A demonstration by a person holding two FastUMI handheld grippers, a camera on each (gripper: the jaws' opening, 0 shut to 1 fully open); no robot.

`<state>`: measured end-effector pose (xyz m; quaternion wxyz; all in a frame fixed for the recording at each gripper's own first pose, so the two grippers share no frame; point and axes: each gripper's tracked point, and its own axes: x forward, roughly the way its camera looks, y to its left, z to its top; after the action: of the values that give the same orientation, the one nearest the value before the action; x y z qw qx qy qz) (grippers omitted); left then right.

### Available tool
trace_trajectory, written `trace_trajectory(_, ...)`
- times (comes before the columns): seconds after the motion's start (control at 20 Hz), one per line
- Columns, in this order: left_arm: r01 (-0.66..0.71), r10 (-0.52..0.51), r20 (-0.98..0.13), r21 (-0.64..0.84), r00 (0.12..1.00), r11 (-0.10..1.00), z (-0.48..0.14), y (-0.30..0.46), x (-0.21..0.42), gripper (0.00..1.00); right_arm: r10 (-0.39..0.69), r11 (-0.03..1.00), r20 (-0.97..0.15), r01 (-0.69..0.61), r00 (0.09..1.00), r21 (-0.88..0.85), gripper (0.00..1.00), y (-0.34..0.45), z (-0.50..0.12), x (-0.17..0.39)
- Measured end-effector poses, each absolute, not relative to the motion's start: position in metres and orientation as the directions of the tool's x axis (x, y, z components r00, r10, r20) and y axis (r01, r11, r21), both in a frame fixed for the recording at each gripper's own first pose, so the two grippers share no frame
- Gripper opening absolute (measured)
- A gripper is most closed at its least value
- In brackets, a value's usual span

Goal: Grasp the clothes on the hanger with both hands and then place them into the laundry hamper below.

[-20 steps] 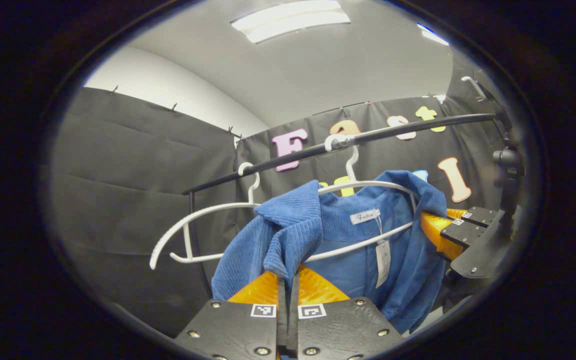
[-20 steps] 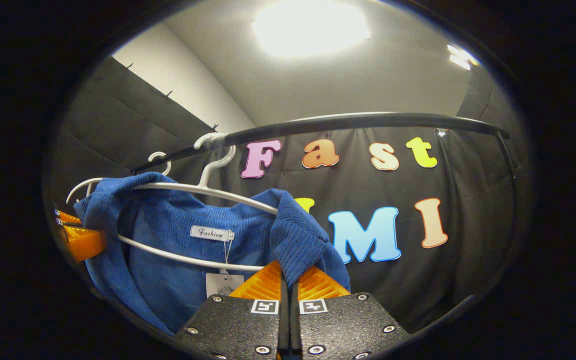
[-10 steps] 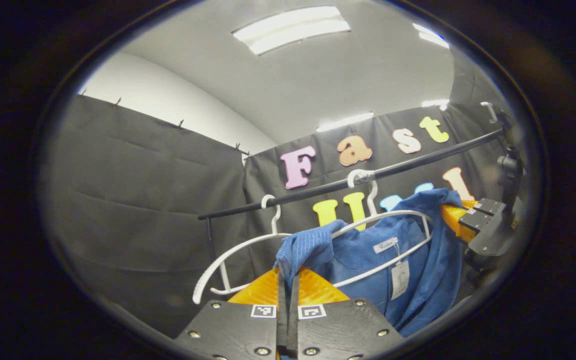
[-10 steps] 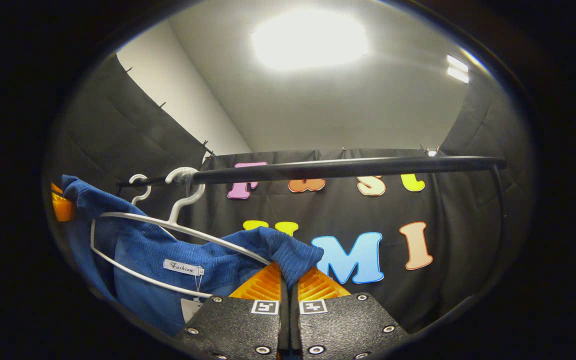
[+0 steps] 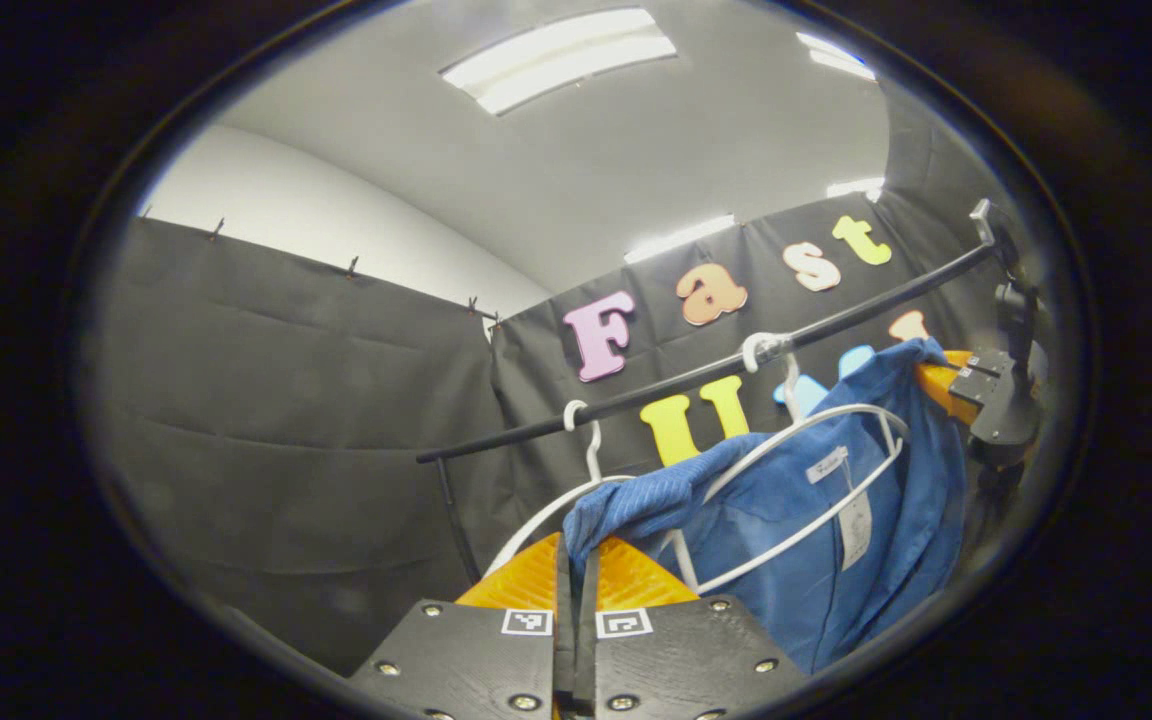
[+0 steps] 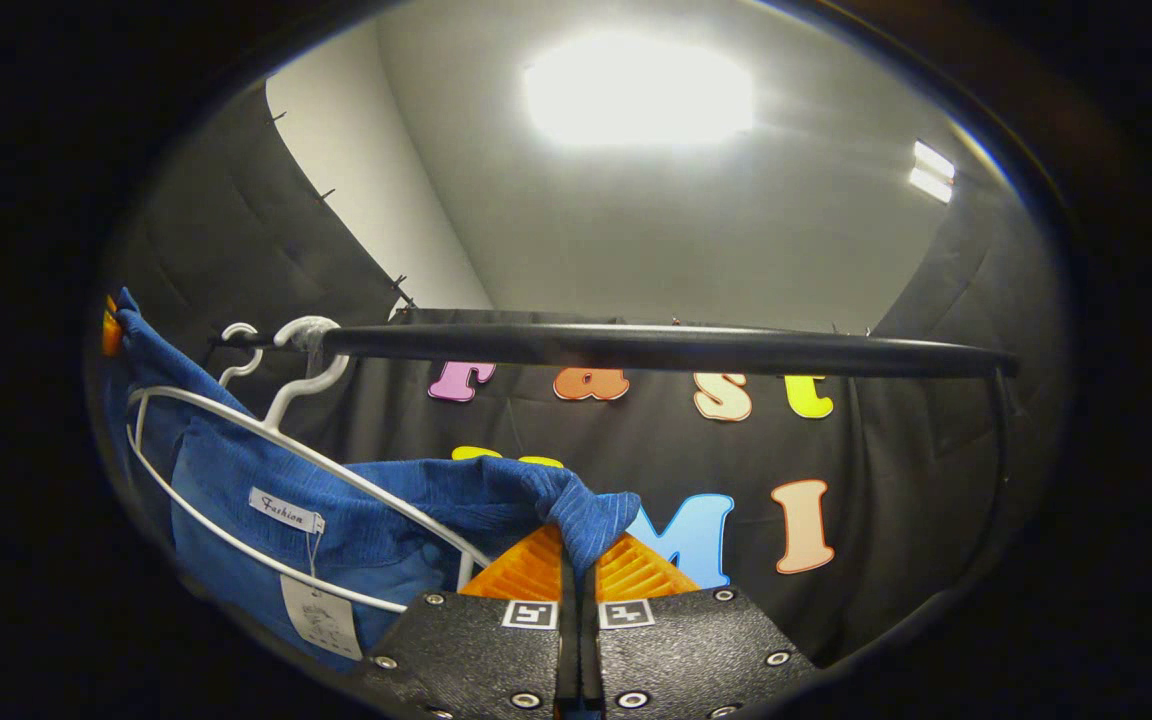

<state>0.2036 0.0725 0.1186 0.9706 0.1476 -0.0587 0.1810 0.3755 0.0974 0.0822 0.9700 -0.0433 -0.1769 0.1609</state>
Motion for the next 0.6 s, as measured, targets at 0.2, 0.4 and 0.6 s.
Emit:
trace_trajectory(0.2, -0.374, 0.331, 0.183, 0.324, 0.926, 0.869, 0.121, 0.093, 0.211, 0.01, 0.305, 0.950, 0.312, -0.265, 0.900, -0.164, 0.01, 0.088, 0.070, 0.391)
trace_trajectory(0.4, -0.367, 0.316, 0.192, 0.378, 0.929, 0.850, 0.125, 0.111, 0.224, 0.01, 0.264, 0.962, 0.288, -0.228, 0.921, -0.153, 0.00, 0.074, 0.059, 0.409)
trace_trajectory(0.6, -0.341, 0.299, 0.168, 0.378, 0.939, 0.861, 0.109, 0.121, 0.241, 0.01, 0.271, 0.958, 0.263, -0.232, 0.926, -0.170, 0.00, 0.077, 0.045, 0.418)
